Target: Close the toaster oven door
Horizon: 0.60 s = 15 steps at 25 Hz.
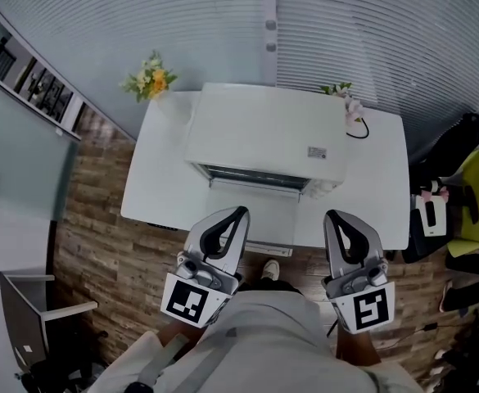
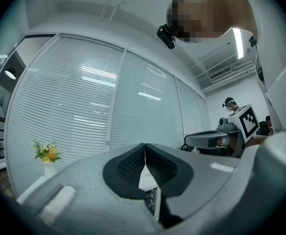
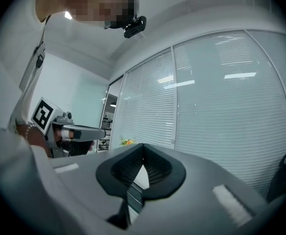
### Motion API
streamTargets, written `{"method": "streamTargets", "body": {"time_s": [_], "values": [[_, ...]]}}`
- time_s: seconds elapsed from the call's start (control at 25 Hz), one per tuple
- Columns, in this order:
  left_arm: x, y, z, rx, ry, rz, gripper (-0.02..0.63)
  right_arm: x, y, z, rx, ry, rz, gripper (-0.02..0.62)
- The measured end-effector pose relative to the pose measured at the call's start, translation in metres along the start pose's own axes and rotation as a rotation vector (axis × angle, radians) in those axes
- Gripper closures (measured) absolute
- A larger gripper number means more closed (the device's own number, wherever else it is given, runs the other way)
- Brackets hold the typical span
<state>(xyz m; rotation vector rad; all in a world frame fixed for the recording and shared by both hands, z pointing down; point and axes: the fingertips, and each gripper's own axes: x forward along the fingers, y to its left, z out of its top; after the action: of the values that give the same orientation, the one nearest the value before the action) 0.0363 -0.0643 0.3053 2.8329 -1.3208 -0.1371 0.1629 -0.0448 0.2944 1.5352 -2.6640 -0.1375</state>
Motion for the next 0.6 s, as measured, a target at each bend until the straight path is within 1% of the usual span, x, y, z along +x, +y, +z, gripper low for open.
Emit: {"method": "streamTargets", "body": {"time_s": [0.28,0.6], "values": [[0.012,0.0,-0.005,-0.006,0.003,0.014,0.603,0.008,-0.012,-0.005,0.012,-0.003,0.011,0.591],[0.008,0.017,-0.004,-0.005,0.0,0.012,0.603,0.022,-0.003,-0.002,0.008,-0.003,0.007,0.591]]}}
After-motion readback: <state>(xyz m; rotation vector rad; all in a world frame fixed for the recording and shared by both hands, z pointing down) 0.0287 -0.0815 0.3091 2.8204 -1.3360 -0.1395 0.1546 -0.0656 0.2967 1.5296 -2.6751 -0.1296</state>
